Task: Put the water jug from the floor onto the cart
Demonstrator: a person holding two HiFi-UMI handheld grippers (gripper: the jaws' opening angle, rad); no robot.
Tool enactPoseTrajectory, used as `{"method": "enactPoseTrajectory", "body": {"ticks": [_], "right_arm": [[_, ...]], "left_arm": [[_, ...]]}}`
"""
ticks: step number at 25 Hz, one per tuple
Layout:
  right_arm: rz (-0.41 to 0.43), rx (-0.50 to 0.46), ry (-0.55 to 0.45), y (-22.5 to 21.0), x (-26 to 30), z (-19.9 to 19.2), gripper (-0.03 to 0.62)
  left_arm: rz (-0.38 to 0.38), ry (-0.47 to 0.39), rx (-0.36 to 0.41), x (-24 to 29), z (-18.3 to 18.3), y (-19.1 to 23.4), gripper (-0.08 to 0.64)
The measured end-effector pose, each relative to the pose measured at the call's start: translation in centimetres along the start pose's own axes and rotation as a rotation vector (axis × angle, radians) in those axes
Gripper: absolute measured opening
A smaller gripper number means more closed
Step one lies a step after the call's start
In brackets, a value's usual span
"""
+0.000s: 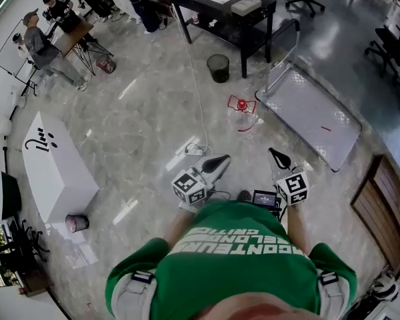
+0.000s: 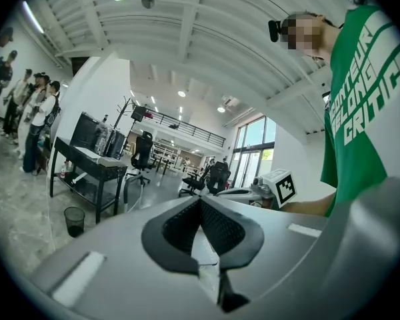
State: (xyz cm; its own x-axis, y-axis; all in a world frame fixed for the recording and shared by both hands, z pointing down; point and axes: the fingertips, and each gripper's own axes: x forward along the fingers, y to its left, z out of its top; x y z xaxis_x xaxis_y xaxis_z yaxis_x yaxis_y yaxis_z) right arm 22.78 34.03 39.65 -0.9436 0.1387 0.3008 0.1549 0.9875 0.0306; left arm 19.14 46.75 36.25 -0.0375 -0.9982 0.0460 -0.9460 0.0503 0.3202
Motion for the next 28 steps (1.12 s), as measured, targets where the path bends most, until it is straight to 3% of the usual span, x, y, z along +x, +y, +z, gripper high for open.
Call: {"method": "enactPoseTrajectory", "body": {"ticks": [16, 22, 28], "right_arm": [[0.022, 0.019, 0.032, -2.2, 2.9, -0.1, -0.008], [-0.012, 0.033, 0.074, -5.2, 6.4, -0.8, -0.008], [-0.004, 0.002, 0.099, -8.4, 12.8, 1.2, -0.008]], "left_arm": [[0.016, -0.026, -0.025, 2.8, 1.1, 4.1, 0.015], [-0.001, -0.022, -0.058, 5.4, 0.9, 8.9, 0.015], [-0.015, -0.043, -0.075, 8.5, 2.9, 15.5, 0.015]]}}
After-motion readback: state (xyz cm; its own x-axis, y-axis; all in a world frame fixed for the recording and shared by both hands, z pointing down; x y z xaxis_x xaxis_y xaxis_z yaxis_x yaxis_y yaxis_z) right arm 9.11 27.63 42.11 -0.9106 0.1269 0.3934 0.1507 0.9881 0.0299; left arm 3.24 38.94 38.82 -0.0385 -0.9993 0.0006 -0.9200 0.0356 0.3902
